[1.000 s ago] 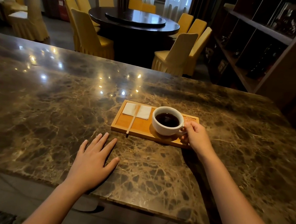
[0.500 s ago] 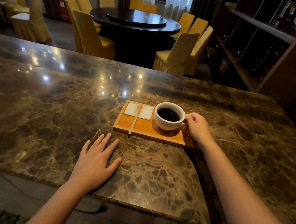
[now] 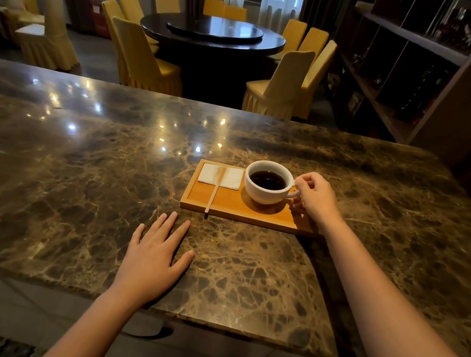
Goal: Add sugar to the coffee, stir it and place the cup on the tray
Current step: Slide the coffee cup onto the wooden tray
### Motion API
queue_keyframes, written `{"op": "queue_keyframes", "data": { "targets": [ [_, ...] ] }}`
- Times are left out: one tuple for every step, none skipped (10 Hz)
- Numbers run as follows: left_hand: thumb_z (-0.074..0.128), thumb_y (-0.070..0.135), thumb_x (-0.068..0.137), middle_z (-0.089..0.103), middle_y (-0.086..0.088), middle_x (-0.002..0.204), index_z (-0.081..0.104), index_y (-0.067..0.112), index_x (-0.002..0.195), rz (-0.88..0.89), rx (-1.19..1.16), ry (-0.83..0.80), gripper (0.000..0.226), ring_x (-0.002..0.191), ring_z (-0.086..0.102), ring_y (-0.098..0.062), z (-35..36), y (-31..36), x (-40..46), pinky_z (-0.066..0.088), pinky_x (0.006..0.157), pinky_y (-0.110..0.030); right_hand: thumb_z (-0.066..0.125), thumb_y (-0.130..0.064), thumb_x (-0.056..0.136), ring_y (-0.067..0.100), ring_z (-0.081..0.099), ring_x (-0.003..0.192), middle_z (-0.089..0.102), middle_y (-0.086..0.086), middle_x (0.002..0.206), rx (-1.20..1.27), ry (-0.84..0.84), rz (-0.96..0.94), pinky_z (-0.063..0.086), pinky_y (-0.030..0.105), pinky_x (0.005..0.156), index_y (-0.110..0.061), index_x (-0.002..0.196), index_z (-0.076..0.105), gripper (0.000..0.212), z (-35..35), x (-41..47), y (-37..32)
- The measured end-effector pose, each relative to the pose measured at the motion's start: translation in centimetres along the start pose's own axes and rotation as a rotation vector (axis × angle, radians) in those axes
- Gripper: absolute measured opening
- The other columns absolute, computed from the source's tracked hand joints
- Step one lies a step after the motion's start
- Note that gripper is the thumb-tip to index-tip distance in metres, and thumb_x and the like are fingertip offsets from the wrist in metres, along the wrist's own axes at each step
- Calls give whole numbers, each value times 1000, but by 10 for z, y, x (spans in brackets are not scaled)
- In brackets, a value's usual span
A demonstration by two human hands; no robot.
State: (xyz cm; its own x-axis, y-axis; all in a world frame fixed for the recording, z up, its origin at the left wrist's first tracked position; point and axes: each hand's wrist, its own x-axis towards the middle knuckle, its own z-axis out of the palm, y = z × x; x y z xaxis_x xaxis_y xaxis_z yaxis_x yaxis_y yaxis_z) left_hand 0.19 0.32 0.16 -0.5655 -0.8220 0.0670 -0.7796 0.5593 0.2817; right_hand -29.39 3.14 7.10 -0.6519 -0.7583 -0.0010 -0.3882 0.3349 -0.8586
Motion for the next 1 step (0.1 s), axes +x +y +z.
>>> {"op": "queue_keyframes", "data": {
  "targets": [
    [5,67,73,6,1,155,12,35,142,-1,-1,4,77,141,-2,-12,-1,-1,1,-1,115,-44,46,-26,94,16,59,74,60,7,97,-57,73,-23,54,33,68,-12,101,54,18,-5,-9,0]
  ]
}}
